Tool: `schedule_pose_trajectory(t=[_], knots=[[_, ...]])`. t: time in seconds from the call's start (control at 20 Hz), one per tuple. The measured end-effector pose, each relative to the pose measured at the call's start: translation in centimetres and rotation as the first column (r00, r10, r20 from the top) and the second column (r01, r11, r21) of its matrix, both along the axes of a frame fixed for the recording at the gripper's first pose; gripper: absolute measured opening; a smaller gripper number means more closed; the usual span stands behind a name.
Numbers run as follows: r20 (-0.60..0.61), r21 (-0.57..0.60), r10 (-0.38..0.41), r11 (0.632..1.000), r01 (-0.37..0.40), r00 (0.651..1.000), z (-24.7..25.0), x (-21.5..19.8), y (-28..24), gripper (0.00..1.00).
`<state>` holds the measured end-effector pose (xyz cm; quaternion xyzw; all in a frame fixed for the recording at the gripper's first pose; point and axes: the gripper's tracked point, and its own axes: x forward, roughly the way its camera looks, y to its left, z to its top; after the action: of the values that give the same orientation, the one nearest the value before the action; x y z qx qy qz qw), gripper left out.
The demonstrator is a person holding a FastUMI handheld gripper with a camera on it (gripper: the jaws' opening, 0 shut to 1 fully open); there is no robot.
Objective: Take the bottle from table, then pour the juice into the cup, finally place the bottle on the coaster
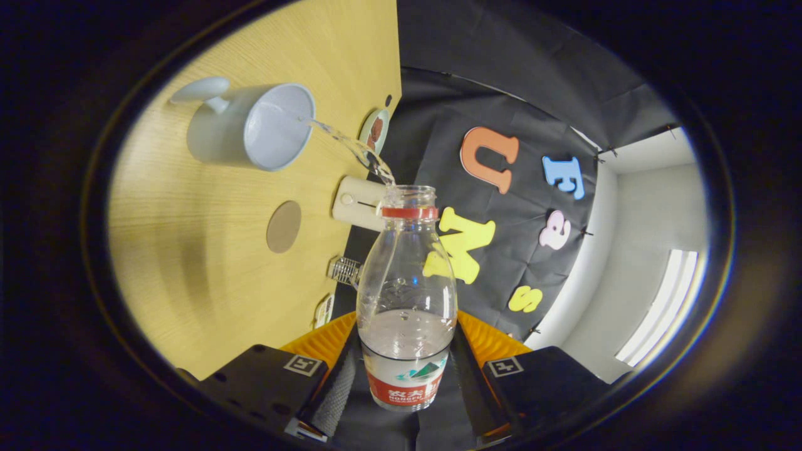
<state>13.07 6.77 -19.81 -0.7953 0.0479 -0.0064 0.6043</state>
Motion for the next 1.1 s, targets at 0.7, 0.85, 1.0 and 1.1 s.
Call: schedule_pose_trajectory(t=[0.7, 0.85, 1.0, 1.1], knots=[[0.001, -0.082, -0.024, 0.996, 0.024, 1.000, 0.60, 0.08, -0.50, 0.81], [0.005, -0.107, -0.033, 0.994, 0.034, 0.999, 0.68, 0.36, -0.58, 0.81], [0.006, -0.131, -0.025, 0.991, 0.026, 1.000, 0.64, 0.19, -0.12, 0.81], [0.017, -0.133, -0.013, 0.991, 0.016, 1.000, 0.78, 0.20, 0.13, 0.81]])
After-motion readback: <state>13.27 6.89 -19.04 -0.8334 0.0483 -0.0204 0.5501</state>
